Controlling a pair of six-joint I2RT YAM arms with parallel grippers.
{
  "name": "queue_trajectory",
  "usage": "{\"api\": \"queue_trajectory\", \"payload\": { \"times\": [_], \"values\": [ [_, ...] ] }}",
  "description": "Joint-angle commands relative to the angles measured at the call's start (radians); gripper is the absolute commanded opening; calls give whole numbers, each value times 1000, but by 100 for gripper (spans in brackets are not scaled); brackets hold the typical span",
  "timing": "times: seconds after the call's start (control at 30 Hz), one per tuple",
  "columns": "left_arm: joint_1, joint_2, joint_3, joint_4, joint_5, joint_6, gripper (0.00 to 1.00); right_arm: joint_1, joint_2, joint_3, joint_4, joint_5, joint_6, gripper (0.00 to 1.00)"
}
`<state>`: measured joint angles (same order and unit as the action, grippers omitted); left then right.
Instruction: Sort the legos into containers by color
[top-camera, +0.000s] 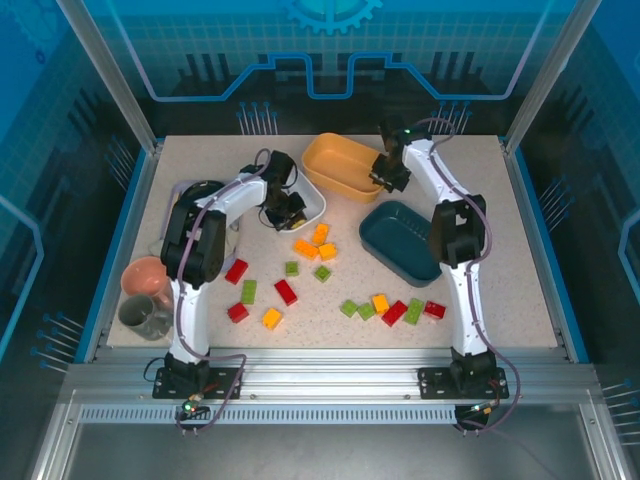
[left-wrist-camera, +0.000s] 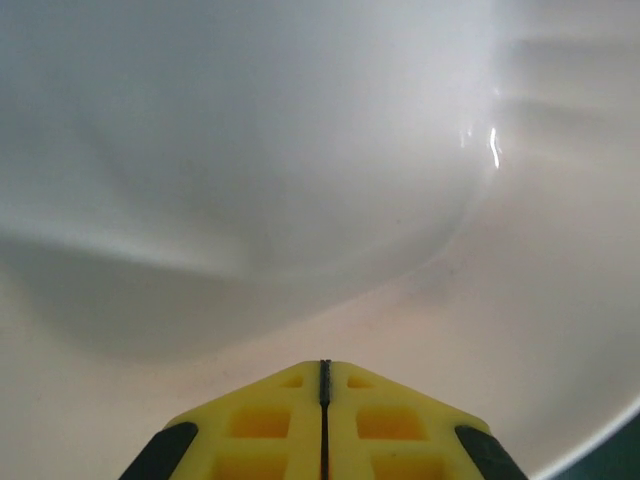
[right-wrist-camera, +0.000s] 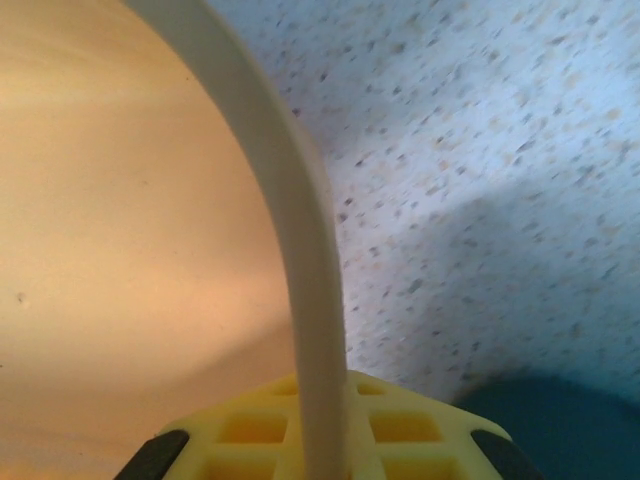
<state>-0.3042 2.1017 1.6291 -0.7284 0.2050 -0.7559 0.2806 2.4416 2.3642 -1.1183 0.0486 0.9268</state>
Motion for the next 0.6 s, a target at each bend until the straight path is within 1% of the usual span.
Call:
{"api": "queue_trajectory", "payload": {
  "times": [0.0, 0.07, 0.2, 0.27, 0.37, 0.4, 0.47, 0.57],
  "values": [
    [-6, -69, -34, -78, -72, 98, 7, 48, 51, 85, -73, -1, 106, 12],
    [-6, -84, -49, -91, -94, 125, 7, 65, 61, 89, -110, 5, 153, 12],
    [-1, -108, -76, -109, -124, 163, 7, 95, 42, 16, -86, -28, 219, 12],
    [-1, -116, -87, -111, -129, 172, 7, 106, 42, 12, -100, -35, 237, 13],
    [-3, -130, -92, -128, -156, 180, 6, 121, 30, 9, -162, -19, 283, 14],
    [-2, -133, -92, -134, -164, 184, 5, 124, 18, 0, -176, -14, 296, 15],
    [-2, -144, -96, -137, -170, 193, 5, 129, -7, -30, -188, 6, 324, 16],
    [-3, -152, -100, -150, -176, 200, 4, 127, -42, -83, -179, 19, 372, 16]
  ]
}}
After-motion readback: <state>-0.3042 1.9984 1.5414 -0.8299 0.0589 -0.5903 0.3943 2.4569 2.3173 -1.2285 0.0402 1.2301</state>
